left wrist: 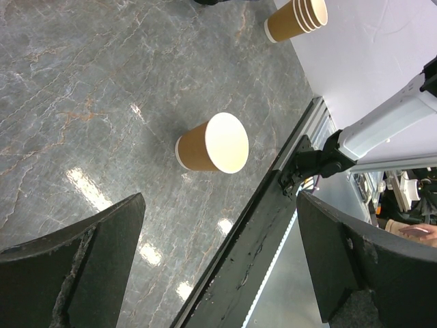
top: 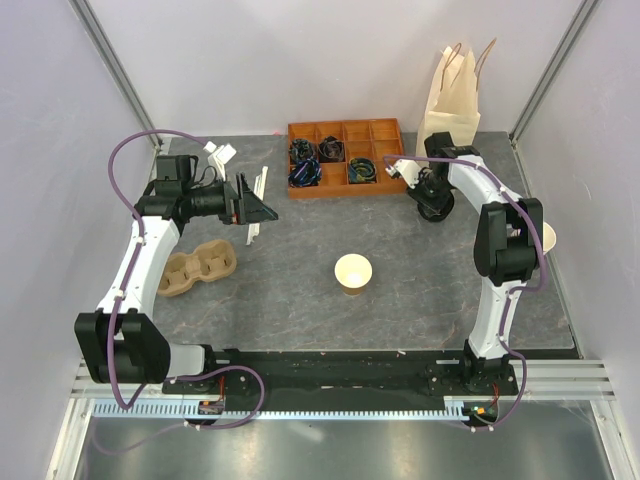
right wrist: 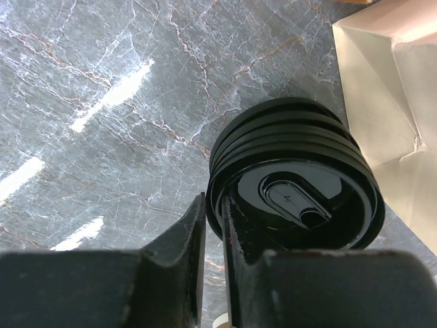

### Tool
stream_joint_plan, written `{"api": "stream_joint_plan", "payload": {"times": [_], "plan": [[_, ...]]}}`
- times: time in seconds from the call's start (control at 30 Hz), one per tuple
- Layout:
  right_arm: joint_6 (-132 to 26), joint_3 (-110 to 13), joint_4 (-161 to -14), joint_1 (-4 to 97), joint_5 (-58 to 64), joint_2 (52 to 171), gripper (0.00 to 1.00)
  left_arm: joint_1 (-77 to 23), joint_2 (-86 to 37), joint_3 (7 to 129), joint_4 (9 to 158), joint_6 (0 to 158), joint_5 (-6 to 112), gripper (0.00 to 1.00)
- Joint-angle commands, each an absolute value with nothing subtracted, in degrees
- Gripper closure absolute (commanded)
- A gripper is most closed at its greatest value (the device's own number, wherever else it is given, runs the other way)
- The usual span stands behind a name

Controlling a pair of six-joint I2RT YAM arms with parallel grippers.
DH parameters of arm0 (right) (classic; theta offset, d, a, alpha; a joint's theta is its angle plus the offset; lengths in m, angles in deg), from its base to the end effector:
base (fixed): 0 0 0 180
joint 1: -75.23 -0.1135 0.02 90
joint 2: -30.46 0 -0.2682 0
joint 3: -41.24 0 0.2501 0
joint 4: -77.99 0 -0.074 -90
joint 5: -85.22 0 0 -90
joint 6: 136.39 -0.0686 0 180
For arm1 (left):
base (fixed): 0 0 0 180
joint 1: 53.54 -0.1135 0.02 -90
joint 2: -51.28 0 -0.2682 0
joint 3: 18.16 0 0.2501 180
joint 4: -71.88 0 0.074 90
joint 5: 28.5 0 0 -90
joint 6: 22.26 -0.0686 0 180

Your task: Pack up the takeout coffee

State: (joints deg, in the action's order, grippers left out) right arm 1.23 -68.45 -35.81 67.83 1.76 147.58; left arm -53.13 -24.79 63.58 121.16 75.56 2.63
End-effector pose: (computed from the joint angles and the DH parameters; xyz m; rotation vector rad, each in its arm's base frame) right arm 0.4257 0.0632 0.1835 -1.3299 2.5032 0.0119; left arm 0.2831 -0.0607 0.3230 0.3736 2.1433 -1.2552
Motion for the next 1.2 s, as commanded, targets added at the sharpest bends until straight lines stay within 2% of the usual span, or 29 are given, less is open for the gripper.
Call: {"api": "stream_joint_plan", "payload": {"times": [0.0,0.07,0.1,0.13,0.47,0.73,0.93,1.07,1.17], "plan": [[0.63,-70.2,-36.45,67.58,1.63,147.62,0.84,-53.01,-25.36,63.31,118.99,76.97,2.44,0.0],[0.37,-70.37,-36.27,67.58,2.15,147.44,0.92,-53.01,-25.45,63.31,118.73,77.23,2.35,0.0],[0.19,-70.55,-36.1,67.5,2.42,147.35,0.99,-53.01,-25.45,63.31,118.64,77.24,2.35,0.0],[-0.16,-70.9,-35.49,67.58,2.68,147.18,1.0,-53.01,-25.45,63.22,118.64,77.15,2.35,0.0],[-6.04,-73.88,-31.7,67.5,9.62,144.72,1.0,-50.56,-26.24,60.06,110.92,83.29,4.1,0.01],[-11.05,-75.9,-31.17,67.41,13.06,145.77,1.0,-39.06,-33.26,58.82,90.36,99.8,10.7,0.02],[-13.08,-81.87,-28.64,67.41,13.49,142.96,1.0,-35.08,-40.03,62.96,83.68,104.82,10.35,0.03],[-14.92,-85.83,-25.12,67.41,17.62,140.41,1.0,-35.26,-39.25,63.31,79.8,104.05,9.91,0.03],[-16.67,-88.38,-20.9,66.97,25.78,139.01,1.0,-35.52,-35.48,61.38,77.33,101.07,9.38,0.03]]}}
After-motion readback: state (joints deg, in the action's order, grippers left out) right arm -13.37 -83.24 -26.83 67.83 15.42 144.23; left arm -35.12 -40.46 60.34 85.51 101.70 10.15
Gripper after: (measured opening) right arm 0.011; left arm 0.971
